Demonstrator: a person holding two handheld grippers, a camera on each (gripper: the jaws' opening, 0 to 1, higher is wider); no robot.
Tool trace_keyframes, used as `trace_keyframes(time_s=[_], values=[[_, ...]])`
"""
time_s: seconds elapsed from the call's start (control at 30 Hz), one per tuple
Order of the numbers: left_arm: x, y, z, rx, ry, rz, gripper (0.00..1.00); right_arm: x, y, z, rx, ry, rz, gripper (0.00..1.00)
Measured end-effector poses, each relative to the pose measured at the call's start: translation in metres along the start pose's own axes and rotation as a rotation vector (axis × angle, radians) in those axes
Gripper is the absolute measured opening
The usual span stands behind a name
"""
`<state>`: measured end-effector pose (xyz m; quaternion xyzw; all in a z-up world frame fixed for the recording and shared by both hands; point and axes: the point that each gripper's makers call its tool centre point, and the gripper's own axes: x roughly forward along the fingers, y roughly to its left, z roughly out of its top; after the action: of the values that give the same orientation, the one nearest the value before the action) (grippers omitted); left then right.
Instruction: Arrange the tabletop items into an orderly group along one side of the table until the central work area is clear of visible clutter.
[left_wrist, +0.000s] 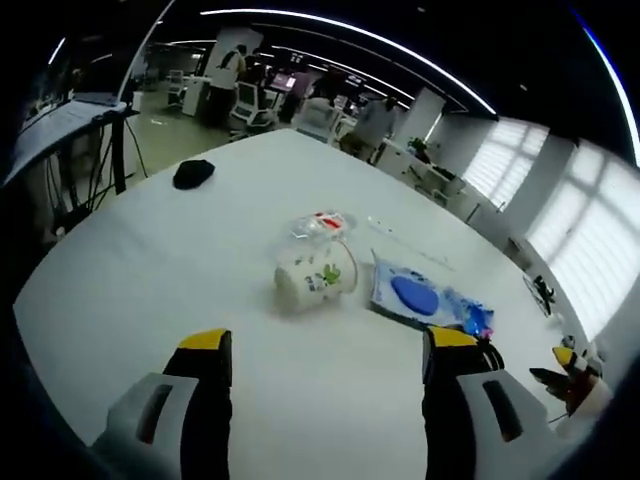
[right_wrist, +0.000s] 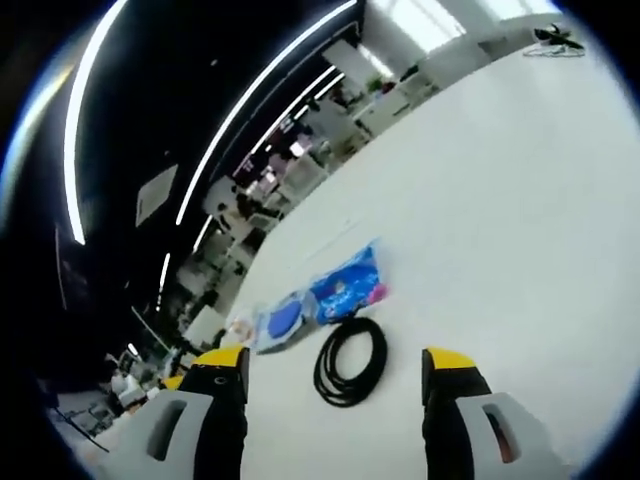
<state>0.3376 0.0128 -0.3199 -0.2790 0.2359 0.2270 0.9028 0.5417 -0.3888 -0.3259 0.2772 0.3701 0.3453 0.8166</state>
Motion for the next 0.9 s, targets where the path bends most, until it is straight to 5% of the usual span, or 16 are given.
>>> trace_keyframes(time_s=[0.9], values=[[-0.002,0.004,-0.002,0.029,0.008,-0.005,0.8,0.001,-0.002,-0.014,0.049,0.039,-0.002,0.67]])
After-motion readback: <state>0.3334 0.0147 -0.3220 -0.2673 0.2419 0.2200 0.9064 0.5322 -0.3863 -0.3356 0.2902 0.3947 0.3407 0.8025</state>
